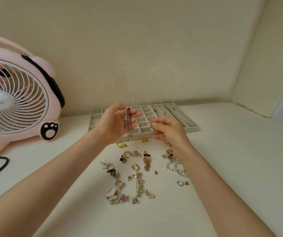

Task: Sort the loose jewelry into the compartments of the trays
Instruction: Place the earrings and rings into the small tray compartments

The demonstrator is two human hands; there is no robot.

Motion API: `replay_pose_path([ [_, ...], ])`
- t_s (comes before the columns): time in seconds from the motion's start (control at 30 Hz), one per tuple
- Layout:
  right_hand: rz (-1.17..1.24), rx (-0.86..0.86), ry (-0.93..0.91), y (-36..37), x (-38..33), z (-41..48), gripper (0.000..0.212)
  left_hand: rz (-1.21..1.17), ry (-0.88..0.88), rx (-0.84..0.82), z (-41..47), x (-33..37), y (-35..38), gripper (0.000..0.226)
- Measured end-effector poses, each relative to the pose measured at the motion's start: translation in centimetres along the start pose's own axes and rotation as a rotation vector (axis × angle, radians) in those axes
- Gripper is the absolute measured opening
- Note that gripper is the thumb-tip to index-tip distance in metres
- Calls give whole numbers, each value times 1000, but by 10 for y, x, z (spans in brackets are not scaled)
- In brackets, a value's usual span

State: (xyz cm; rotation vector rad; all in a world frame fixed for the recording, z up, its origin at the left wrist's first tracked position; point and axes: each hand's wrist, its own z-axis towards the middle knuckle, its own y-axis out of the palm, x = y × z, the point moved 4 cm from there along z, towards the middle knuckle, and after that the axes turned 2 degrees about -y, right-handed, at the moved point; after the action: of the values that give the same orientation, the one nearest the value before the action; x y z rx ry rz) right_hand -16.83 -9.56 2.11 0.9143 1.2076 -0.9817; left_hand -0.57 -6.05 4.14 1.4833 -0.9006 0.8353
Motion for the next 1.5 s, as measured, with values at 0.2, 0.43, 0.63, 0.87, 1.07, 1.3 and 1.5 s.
replay_pose_path([
  [0.2, -94, -2, -30, 1, -3, 1, 13, 864, 40, 279, 11, 34, -37, 49],
  [0.43, -133, -9, -40, 1, -3, 1, 13, 1200, -140, 325, 21, 19, -51, 72],
  [0.63, -131, -15, -44, 1, -4, 0, 12, 1147, -130, 309, 25, 23, -58, 67],
  [0.87, -151, -7, -74, -3, -9, -1, 13, 1247, 157, 312, 21, 25, -33, 27],
  [1.07, -244, 51, -126, -25, -27, 1, 11, 1397, 349, -74, -5, -23, 31, 8],
  [1.3, -408, 99, -142, -32, -24, 4, 9, 1597, 535, -494, -17, -79, 80, 22],
  [1.5, -412, 112, -134, -33, -19, 8, 9, 1782, 681, -508, -9, -93, 84, 20],
])
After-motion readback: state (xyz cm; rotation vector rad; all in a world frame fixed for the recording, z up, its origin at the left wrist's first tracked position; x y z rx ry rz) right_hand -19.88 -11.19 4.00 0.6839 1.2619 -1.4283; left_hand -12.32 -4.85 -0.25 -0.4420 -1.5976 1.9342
